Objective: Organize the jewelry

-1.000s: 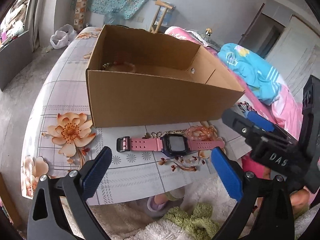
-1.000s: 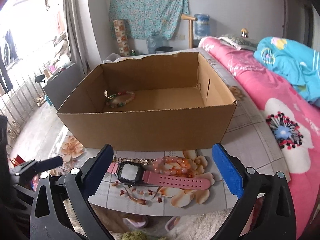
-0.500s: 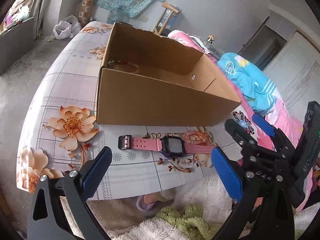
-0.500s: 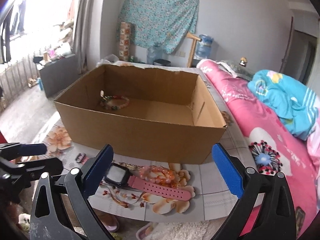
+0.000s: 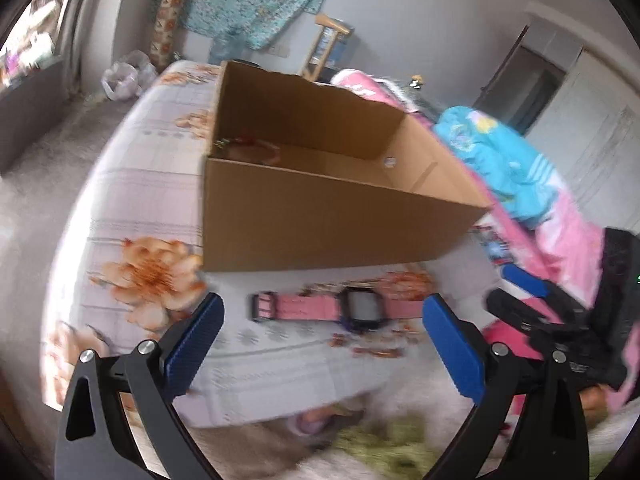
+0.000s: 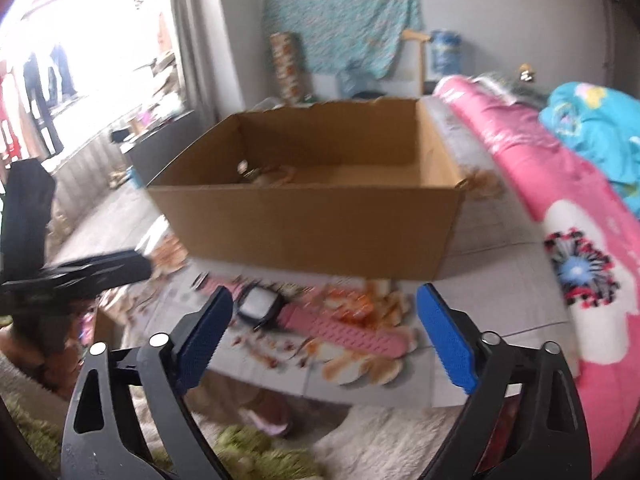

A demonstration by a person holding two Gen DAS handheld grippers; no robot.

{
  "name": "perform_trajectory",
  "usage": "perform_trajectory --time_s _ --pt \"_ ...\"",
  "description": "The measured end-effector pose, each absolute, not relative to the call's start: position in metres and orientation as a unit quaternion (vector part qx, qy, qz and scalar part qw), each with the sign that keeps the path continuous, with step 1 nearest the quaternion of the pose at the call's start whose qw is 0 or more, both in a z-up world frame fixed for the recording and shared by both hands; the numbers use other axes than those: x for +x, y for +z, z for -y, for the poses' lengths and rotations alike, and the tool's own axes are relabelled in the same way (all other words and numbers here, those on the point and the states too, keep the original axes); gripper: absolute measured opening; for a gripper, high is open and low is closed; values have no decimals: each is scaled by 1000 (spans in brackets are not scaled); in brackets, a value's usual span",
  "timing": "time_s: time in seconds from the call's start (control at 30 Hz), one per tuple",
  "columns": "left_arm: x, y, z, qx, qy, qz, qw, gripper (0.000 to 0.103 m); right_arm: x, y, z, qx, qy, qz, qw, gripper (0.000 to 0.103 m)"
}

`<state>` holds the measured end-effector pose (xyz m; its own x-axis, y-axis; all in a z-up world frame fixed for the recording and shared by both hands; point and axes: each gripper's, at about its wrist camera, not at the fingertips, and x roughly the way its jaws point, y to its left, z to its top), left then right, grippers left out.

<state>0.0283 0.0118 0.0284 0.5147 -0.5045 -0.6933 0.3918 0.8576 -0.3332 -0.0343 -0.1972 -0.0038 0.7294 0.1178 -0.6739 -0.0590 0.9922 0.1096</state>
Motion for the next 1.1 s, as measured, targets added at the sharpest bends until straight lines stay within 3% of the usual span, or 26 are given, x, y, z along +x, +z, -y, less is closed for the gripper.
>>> perform_trajectory --time_s 0.2,0.4,0.63,0.8,0.97,1.1 --pt "22 13 2 91 -198 -380 899 97 -10 -24 163 -17 127 -406 905 71" --pt "20 1 -1 105 -200 -372 901 97 22 -52 139 -67 183 -457 868 52" --pt "9 -3 -2 109 -227 -353 901 96 32 -63 124 -138 202 -478 844 51" --pt "5 -5 4 117 -252 -352 894 84 36 -75 117 -171 201 -492 830 52" --pt "-1 -9 12 139 -266 -343 890 74 41 -73 121 -151 213 -502 824 38" --pt "-9 -12 23 186 -274 -318 888 72 49 -68 135 -106 236 -514 818 37"
